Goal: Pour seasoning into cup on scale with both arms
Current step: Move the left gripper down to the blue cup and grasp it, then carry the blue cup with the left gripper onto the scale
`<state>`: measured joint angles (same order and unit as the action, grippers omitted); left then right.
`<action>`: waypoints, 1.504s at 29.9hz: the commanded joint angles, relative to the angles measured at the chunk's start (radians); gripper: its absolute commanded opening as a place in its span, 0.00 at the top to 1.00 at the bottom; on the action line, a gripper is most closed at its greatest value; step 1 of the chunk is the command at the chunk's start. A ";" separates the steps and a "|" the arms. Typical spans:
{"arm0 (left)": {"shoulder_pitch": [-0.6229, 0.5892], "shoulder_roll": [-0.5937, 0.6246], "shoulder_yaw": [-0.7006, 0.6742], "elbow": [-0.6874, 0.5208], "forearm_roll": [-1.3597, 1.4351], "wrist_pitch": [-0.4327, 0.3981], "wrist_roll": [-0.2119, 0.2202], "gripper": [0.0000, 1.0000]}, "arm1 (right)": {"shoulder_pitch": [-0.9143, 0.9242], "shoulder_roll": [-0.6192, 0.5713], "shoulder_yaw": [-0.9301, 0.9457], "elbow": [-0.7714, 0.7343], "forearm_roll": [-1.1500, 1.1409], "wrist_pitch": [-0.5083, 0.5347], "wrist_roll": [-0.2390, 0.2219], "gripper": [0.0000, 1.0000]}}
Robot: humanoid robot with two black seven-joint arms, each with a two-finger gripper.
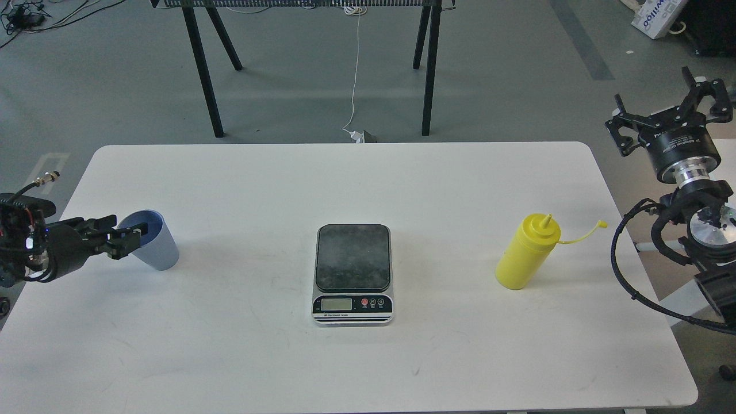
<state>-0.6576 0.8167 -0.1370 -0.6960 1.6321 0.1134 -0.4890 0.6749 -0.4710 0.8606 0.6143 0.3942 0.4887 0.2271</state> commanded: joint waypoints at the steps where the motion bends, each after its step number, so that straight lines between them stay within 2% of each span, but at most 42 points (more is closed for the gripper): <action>1: 0.001 -0.002 0.000 0.004 -0.002 -0.001 0.000 0.74 | 0.000 0.000 0.000 -0.002 0.000 0.000 0.000 0.01; 4: -0.002 -0.002 0.000 0.004 0.002 -0.009 0.000 0.90 | 0.000 0.000 0.000 -0.002 0.000 0.000 0.000 0.01; 9: -0.010 -0.001 -0.004 0.001 -0.006 -0.011 0.000 0.94 | 0.000 0.000 0.000 -0.002 0.000 0.000 0.001 0.01; 12: -0.060 0.001 -0.004 -0.019 -0.003 -0.029 0.000 0.94 | -0.001 -0.003 0.001 -0.002 0.000 0.000 0.004 0.01; 15: -0.154 0.010 -0.004 -0.088 -0.002 -0.136 0.000 0.94 | -0.001 -0.018 0.006 0.001 0.000 0.000 0.024 0.01; 21: -0.390 0.009 -0.003 -0.314 0.021 -0.340 0.000 0.95 | -0.029 -0.076 0.018 0.036 0.002 0.000 0.029 0.01; 24: -0.451 -0.059 -0.001 -0.379 0.069 -0.409 0.000 0.95 | -0.044 -0.096 0.020 0.047 0.003 0.000 0.029 0.01; 25: -0.459 -0.094 -0.001 -0.381 0.087 -0.420 0.015 0.95 | -0.046 -0.103 0.020 0.048 0.003 0.000 0.029 0.01; 26: -0.462 -0.140 0.002 -0.379 0.107 -0.428 0.032 0.95 | -0.048 -0.107 0.020 0.048 0.003 0.000 0.029 0.01; 29: -0.456 -0.246 0.025 -0.379 0.191 -0.437 0.047 0.94 | -0.052 -0.129 0.020 0.048 0.003 0.000 0.029 0.01; 33: -0.453 -0.329 0.094 -0.378 0.249 -0.439 0.084 0.94 | -0.054 -0.158 0.021 0.048 0.005 0.000 0.029 0.01; 37: -0.450 -0.364 0.102 -0.378 0.249 -0.439 0.125 0.93 | -0.058 -0.172 0.026 0.048 0.005 0.000 0.029 0.01; 45: -0.450 -0.386 0.102 -0.378 0.245 -0.445 0.141 0.89 | -0.075 -0.172 0.026 0.056 0.005 0.000 0.029 0.01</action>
<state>-1.1077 0.4328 -0.0351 -1.0741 1.8795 -0.3292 -0.3541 0.6047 -0.6427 0.8866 0.6667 0.3990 0.4887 0.2562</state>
